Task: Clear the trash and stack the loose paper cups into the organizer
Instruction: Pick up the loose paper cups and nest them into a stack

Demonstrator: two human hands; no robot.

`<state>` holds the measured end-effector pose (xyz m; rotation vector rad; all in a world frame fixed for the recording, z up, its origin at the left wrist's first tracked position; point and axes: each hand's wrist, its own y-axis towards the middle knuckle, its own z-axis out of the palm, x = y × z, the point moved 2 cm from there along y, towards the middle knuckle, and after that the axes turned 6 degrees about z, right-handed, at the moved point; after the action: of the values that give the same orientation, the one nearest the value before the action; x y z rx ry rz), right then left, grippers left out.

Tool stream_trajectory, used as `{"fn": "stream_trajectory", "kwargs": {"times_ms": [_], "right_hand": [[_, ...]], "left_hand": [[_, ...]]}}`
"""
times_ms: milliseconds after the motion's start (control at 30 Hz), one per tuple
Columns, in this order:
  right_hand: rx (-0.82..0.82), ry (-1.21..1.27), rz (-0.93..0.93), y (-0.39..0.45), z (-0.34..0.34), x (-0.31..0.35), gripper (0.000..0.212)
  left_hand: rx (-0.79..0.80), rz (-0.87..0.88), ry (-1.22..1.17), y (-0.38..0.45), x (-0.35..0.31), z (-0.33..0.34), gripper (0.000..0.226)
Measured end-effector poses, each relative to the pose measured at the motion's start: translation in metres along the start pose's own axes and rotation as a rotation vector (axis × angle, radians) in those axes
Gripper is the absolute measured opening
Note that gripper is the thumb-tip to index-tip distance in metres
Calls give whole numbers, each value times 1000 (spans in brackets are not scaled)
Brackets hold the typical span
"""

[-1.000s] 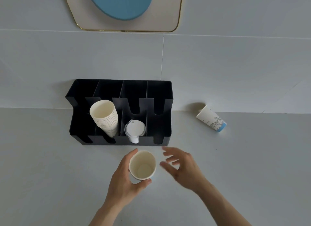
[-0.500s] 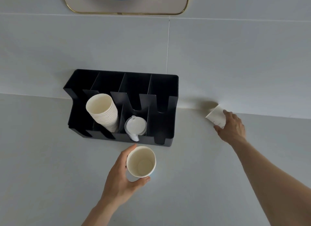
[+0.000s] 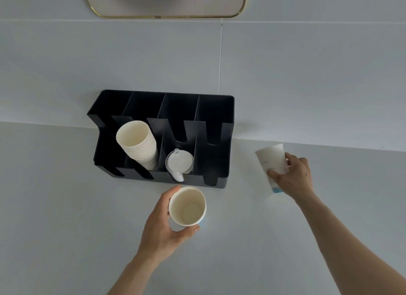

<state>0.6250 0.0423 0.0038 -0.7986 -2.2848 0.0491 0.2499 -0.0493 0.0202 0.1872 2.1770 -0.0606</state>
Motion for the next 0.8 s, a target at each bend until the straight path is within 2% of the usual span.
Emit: {"fn": "stream_trajectory", "kwargs": {"times_ms": [67,167,267,300,333,433,600,667,800], "right_hand": [[-21,186,-49,-29,-7,13,70],[76,457,-90,-79,-11,39,66],[214,544,-201,-122,-1,67,68],[201,568,-264,-158,1,90,70],[199,568,-316,-189,3,111,74],[314,530,-395,-205,16,124,88],[341,381,-423,-230,51,129,119],[341,329,-415,-234,61,127,120],[371,200,-433,-244,74,123,107]], "left_hand": [[10,-4,-5,1,2,0,100],[25,-10,-20,-2,5,1,100],[14,-21,-10,5,11,6,100],[18,12,-46,-2,11,-14,100],[47,41,-61,-8,9,-33,100],[68,36,-48,-2,6,-18,100],[77,16,-69,-9,14,-23,101],[81,13,-79,-10,15,-31,105],[103,26,-114,-11,20,-38,104]]}}
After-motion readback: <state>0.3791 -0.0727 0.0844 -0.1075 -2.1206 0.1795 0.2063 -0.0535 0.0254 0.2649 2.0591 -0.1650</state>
